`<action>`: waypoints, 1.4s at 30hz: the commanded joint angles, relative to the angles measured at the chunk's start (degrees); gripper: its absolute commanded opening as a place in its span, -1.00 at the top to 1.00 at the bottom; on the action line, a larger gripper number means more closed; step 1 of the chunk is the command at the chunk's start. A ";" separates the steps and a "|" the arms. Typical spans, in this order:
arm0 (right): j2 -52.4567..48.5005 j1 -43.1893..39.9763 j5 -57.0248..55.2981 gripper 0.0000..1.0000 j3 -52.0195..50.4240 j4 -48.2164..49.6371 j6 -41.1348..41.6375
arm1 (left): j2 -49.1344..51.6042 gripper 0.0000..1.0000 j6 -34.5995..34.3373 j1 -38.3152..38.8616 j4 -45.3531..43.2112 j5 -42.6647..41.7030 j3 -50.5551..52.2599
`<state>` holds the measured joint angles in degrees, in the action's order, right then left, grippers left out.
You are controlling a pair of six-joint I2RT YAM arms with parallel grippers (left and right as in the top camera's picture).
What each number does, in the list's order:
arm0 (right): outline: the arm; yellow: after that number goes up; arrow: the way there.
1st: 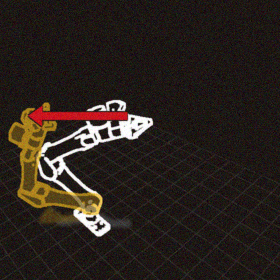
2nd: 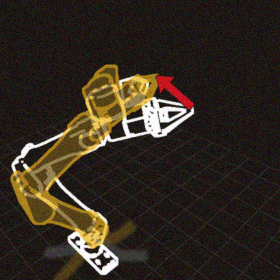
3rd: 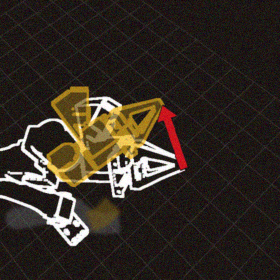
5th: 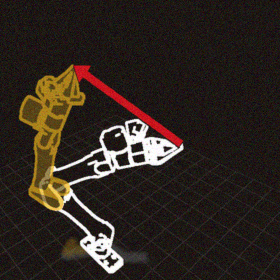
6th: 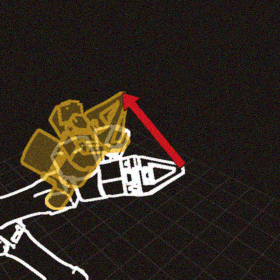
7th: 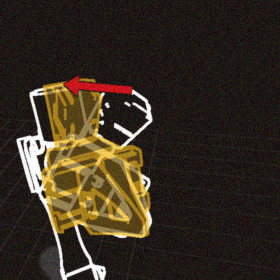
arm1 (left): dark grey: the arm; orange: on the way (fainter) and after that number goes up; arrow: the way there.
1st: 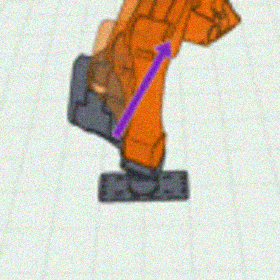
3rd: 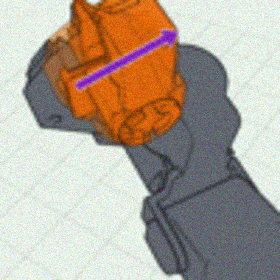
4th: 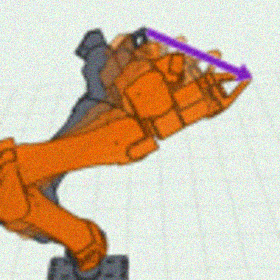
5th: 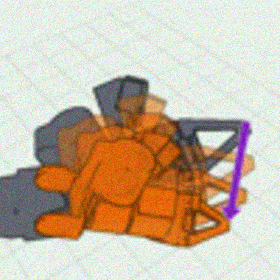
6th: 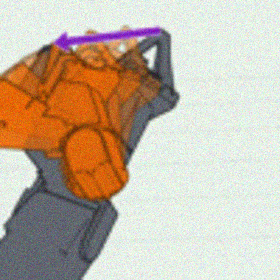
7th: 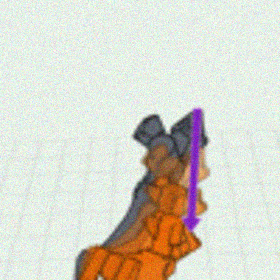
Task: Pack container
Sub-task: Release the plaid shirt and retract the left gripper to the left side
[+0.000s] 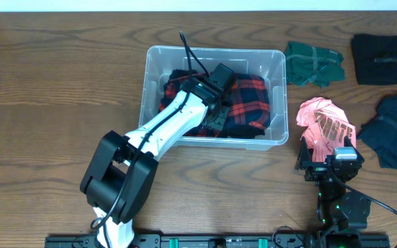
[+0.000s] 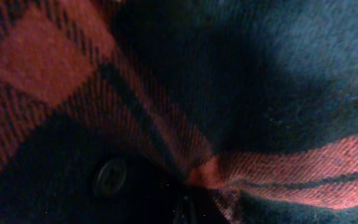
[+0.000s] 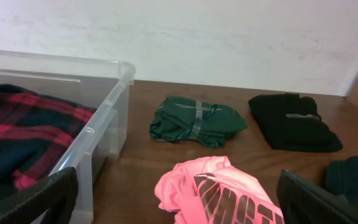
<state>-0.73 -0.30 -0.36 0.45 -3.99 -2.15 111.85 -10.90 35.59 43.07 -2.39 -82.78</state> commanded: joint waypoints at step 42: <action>0.35 -0.39 0.44 -0.99 -0.13 0.76 -0.68 | -21.03 -0.96 2.27 -44.26 10.88 -3.96 0.33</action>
<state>-0.71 -0.30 -0.36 0.45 -3.79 -2.15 88.44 -8.97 -6.55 53.80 -1.69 -82.87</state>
